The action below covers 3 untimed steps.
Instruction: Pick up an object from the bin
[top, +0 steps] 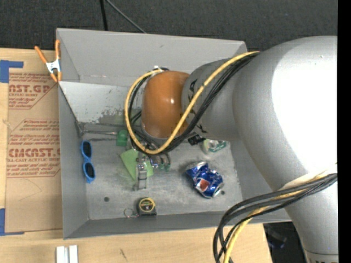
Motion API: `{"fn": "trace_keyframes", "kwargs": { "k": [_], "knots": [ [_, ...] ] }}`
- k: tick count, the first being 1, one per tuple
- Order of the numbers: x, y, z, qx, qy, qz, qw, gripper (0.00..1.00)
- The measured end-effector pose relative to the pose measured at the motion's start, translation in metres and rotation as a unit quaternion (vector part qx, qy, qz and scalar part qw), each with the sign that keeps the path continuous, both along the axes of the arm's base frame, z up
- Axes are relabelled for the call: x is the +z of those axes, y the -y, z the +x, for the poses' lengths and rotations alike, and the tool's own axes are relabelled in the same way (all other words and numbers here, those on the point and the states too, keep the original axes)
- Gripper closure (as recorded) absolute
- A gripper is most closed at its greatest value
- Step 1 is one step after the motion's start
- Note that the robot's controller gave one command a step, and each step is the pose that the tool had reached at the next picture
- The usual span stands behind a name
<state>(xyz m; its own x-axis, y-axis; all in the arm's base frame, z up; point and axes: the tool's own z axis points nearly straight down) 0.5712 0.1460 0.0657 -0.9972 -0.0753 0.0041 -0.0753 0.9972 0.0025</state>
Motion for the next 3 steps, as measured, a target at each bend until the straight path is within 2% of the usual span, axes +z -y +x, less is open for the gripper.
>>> {"fn": "trace_keyframes", "kwargs": {
  "k": [1, 2, 3],
  "knots": [
    [0.006, 0.024, 0.019, -0.046, -0.0028, 0.001, 0.9989, 0.00],
    [0.004, 0.021, -0.013, 0.051, 0.0020, -0.001, 0.9987, 0.00],
    [0.005, 0.021, -0.012, 0.050, 0.0025, 0.000, 0.9987, 1.00]
  ]
}}
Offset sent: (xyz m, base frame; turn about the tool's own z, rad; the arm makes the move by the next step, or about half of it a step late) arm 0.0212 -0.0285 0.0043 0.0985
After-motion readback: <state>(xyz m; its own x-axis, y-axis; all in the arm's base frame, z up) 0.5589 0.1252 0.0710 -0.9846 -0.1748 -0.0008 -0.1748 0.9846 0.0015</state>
